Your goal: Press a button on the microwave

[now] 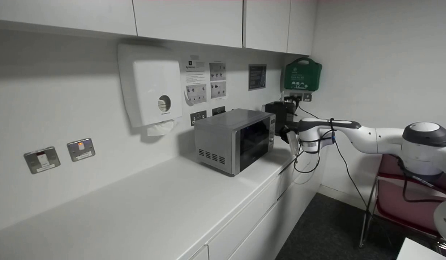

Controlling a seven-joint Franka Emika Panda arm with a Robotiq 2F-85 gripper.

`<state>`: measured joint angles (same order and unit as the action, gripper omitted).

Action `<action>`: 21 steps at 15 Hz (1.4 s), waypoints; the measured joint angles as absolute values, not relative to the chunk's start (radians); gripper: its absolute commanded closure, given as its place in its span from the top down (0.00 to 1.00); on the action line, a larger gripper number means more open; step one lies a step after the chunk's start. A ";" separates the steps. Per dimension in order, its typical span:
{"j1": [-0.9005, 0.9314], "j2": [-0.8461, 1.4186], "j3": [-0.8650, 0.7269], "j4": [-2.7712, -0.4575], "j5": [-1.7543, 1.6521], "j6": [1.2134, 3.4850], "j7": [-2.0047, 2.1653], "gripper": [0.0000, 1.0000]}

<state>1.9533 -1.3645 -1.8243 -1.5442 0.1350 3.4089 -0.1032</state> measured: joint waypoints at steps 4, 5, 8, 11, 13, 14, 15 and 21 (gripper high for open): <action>1.963 -1.364 -1.833 -1.541 0.135 3.409 -0.103 0.00; 1.966 -1.364 -1.835 -1.541 0.135 3.409 -0.103 0.00; 1.975 -1.364 -1.838 -1.541 0.135 3.409 -0.103 0.00; 1.980 -1.364 -1.838 -1.541 0.135 3.409 -0.103 0.00; 1.980 -1.364 -1.838 -1.540 0.135 3.409 -0.103 0.00; 1.980 -1.364 -1.838 -1.538 0.135 3.409 -0.103 0.00; 1.981 -1.364 -1.838 -1.535 0.135 3.409 -0.103 0.00; 1.987 -1.362 -1.838 -1.509 0.135 3.409 -0.103 0.00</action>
